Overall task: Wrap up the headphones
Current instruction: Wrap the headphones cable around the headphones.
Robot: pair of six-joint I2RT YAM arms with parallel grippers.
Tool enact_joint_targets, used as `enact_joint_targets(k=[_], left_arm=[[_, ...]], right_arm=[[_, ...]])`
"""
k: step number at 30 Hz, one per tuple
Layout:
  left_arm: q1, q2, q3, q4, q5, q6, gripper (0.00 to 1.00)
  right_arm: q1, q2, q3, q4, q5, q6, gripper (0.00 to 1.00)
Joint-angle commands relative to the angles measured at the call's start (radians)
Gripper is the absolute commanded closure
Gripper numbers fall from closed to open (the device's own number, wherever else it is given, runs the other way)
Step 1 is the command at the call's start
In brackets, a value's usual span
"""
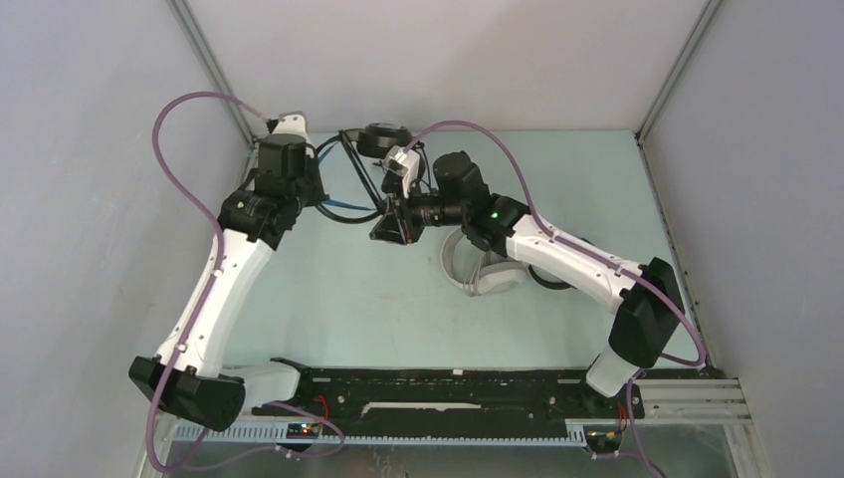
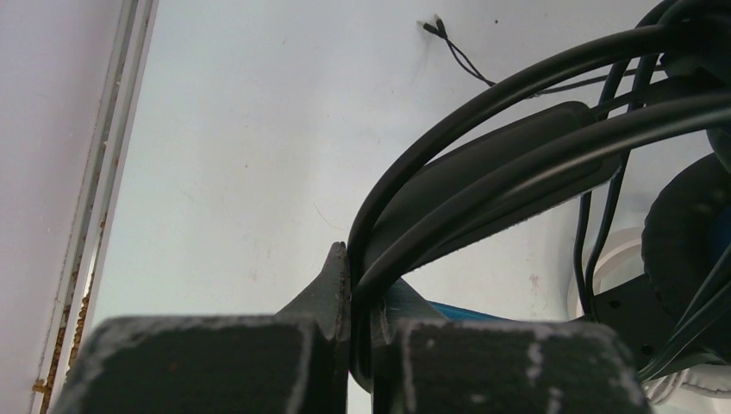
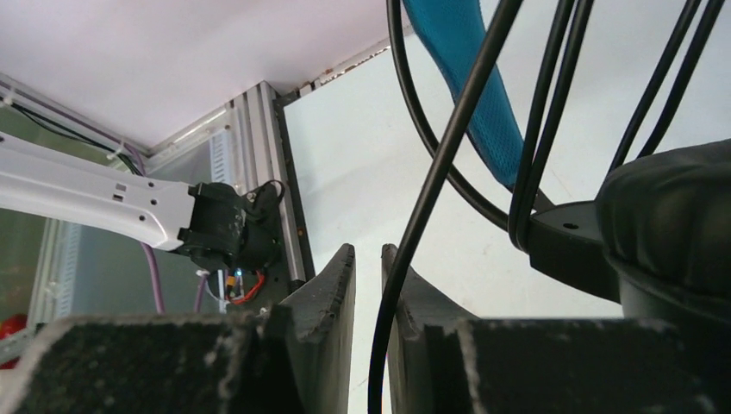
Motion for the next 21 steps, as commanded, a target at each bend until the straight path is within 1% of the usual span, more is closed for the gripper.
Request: enact_joint_targets(k=[1, 6, 12, 16, 18, 21], left_arm=[[0.024, -0.071, 0.080, 0.209, -0.010, -0.091, 1.00], [0.026, -0.083, 0.068, 0.250, 0.027, -0.115, 1.00], [0.037, -0.085, 0.088, 0.245, 0.054, -0.146, 1.00], [0.042, -0.085, 0.096, 0.229, 0.042, -0.142, 1.00], [0.048, -0.088, 0.091, 0.230, 0.039, -0.142, 1.00], [0.060, -0.110, 0.061, 0.271, 0.064, -0.148, 1.00]], right_arm=[[0.027, -0.006, -0.004, -0.049, -0.014, -0.102, 0.79], [0.041, 0.006, -0.003, -0.078, -0.004, -0.155, 0.83], [0.049, 0.017, -0.014, -0.116, 0.024, -0.208, 0.79], [0.052, -0.007, -0.049, -0.100, 0.057, -0.229, 0.79], [0.052, -0.017, -0.063, -0.091, 0.059, -0.235, 0.83], [0.055, -0.025, -0.080, -0.080, 0.057, -0.239, 0.93]])
